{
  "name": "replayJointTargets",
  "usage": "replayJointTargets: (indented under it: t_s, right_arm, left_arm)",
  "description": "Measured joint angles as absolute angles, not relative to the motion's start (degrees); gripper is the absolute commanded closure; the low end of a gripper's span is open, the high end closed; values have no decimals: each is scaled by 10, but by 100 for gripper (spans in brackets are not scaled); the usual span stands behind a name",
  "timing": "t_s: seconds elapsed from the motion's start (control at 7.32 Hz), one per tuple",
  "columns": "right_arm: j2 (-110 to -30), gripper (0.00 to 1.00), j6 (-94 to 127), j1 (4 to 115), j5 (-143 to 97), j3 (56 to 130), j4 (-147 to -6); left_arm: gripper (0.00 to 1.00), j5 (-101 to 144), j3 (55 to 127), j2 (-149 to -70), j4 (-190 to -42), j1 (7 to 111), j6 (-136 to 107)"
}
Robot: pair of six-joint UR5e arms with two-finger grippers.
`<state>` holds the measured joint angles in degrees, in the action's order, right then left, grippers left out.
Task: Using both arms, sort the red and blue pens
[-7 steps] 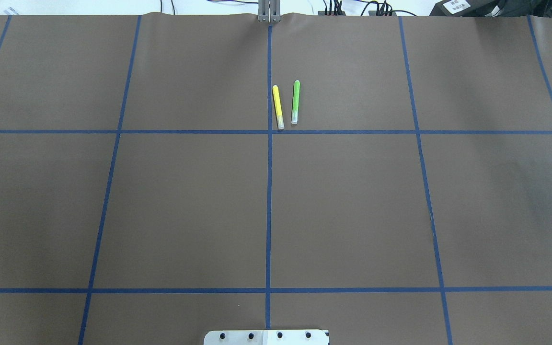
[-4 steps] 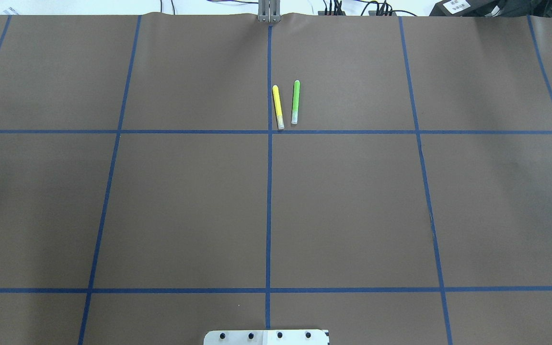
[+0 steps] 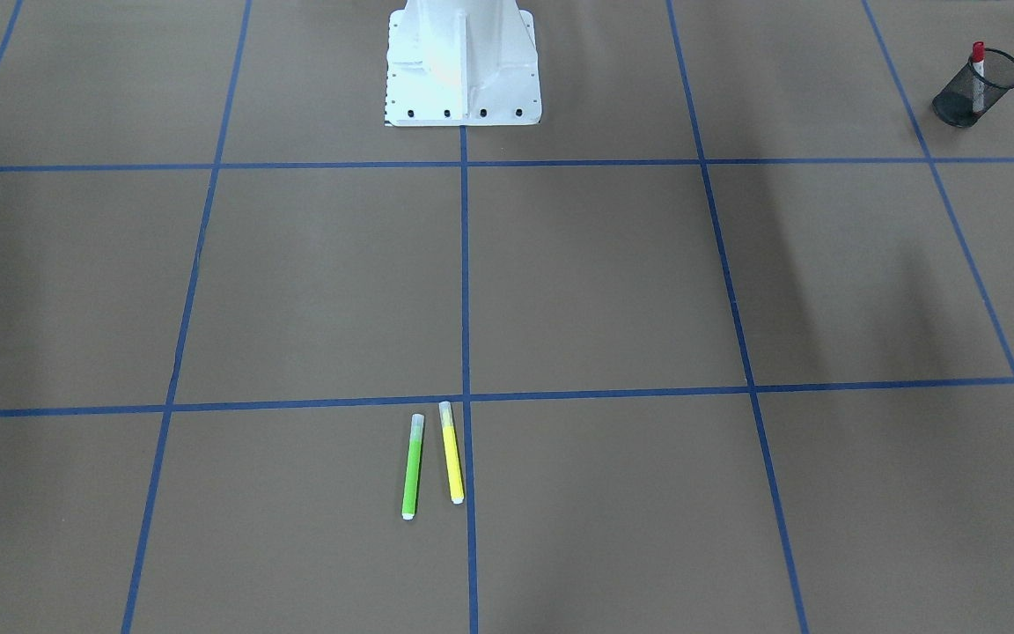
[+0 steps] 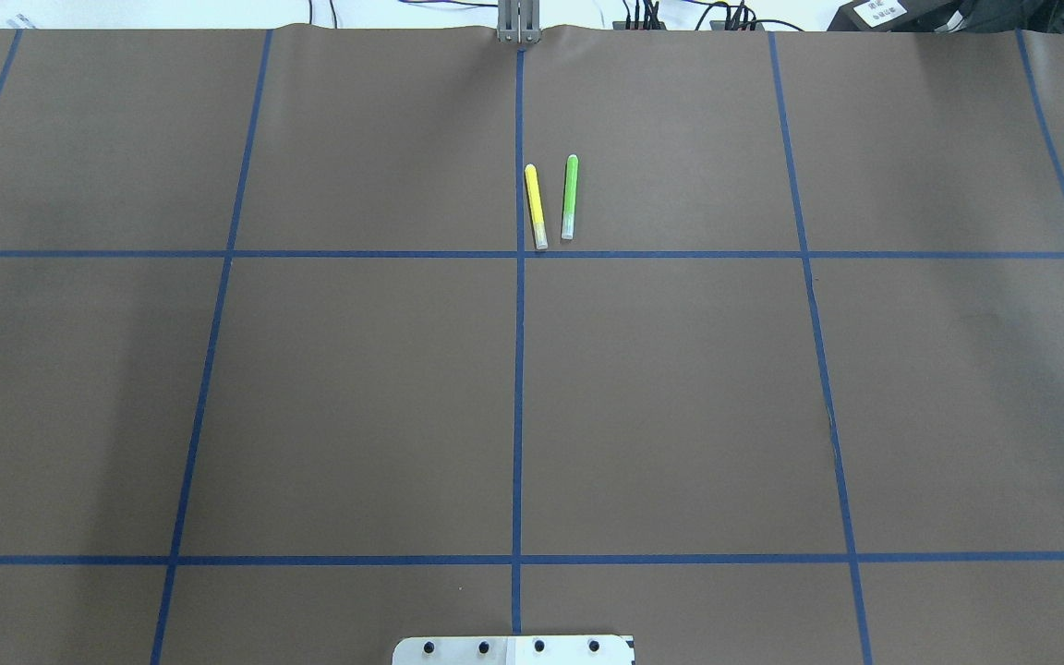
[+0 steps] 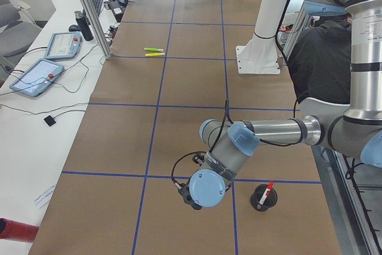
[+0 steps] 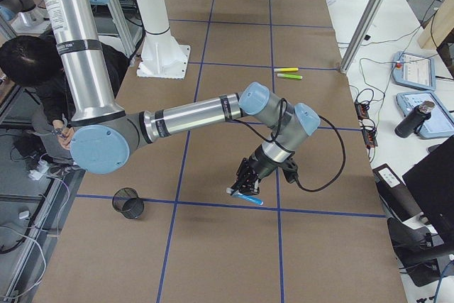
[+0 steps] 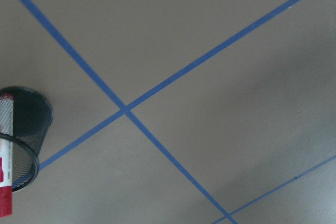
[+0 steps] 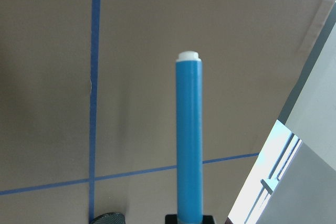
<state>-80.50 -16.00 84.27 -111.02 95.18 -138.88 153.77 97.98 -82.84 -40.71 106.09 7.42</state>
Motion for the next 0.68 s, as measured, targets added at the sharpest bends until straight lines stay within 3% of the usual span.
replayJointTargets:
  t_s: [0.68]
  right_arm:
    - [-1020, 100, -191, 862, -1168, 1109, -1444]
  left_arm:
    - [0, 1497, 1010, -869, -684, 1049, -5]
